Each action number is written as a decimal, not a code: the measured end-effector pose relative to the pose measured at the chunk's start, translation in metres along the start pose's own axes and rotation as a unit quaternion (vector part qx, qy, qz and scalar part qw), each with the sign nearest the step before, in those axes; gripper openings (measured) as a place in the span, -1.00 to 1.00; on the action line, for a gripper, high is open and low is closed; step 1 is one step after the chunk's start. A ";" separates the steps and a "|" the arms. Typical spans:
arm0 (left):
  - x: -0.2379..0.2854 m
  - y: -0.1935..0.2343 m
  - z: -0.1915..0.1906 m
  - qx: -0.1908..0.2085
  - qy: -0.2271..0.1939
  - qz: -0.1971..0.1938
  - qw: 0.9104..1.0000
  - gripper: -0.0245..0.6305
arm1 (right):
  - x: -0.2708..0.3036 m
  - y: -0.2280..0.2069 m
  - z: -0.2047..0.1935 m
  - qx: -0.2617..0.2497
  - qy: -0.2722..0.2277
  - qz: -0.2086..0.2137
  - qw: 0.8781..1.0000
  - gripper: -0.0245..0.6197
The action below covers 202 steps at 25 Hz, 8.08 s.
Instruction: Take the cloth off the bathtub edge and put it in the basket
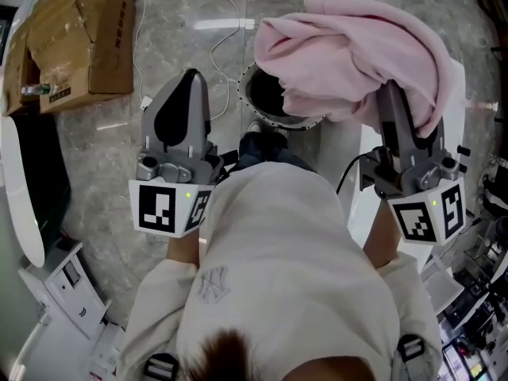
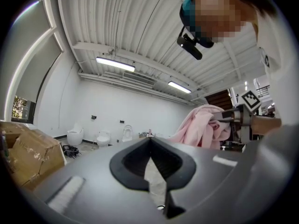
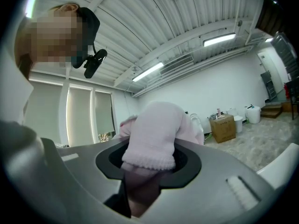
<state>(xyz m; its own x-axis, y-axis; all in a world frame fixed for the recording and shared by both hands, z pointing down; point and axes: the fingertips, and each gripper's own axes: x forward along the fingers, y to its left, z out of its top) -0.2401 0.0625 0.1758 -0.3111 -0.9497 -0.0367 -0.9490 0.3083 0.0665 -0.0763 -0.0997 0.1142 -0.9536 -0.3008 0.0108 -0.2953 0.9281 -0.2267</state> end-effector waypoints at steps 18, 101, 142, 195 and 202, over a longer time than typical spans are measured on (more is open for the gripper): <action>0.000 -0.003 0.004 -0.004 -0.002 0.002 1.000 -0.88 | -0.003 -0.009 -0.007 0.008 0.004 -0.009 1.000 -0.48; 0.084 -0.009 -0.192 -0.078 0.093 -0.057 0.991 -0.88 | 0.029 -0.065 -0.317 0.053 0.173 -0.040 0.983 -0.48; 0.082 0.005 -0.331 -0.110 0.150 -0.003 0.983 -0.89 | 0.042 -0.139 -0.579 0.079 0.319 -0.095 0.940 -0.48; 0.066 -0.005 -0.398 -0.132 0.204 -0.003 0.970 -0.88 | 0.028 -0.187 -0.777 0.111 0.512 -0.128 0.842 -0.47; 0.066 -0.004 -0.392 -0.130 0.200 -0.004 0.971 -0.89 | 0.025 -0.188 -0.776 0.103 0.524 -0.129 0.836 -0.44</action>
<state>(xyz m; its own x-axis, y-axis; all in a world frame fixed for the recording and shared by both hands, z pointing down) -0.2363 -0.0236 0.5640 -0.2103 -0.9136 0.3480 -0.8897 0.3264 0.3192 -0.0901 -0.1112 0.9128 -0.4197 -0.0270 0.9073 -0.5852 0.7721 -0.2477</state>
